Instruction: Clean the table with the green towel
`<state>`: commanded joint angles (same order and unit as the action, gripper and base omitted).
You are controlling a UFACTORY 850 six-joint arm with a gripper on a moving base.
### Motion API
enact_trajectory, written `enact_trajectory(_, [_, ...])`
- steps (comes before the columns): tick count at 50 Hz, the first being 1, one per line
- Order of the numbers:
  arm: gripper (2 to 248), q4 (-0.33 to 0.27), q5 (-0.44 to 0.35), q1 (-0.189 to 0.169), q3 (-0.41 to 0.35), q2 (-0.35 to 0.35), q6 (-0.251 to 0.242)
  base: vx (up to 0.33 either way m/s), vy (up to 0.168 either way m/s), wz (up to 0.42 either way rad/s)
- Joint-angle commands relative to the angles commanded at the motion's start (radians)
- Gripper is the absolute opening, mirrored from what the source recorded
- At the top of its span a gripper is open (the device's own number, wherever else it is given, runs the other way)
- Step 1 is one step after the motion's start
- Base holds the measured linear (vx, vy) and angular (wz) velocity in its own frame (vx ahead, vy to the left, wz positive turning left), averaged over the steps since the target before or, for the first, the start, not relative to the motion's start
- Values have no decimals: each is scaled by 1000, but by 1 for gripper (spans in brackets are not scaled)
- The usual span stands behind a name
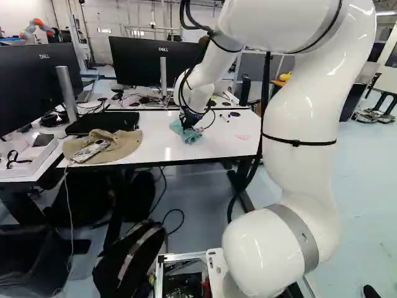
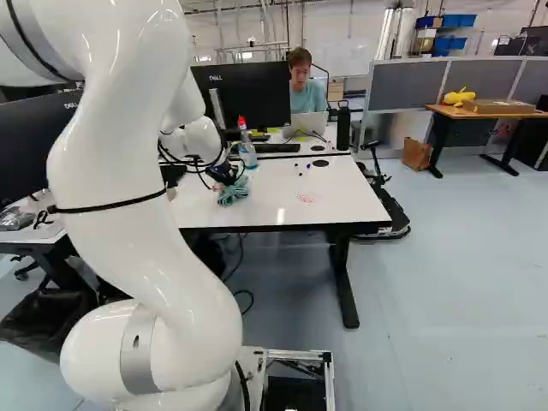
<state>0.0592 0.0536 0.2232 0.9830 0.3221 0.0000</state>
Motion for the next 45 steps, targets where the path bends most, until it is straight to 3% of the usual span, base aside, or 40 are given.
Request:
enact_trajectory(22, [32, 0, 0, 64, -31, -25, 0, 0, 0, 0])
enact_trajectory(45, [32, 0, 0, 79, -105, -94, 0, 0, 0, 0])
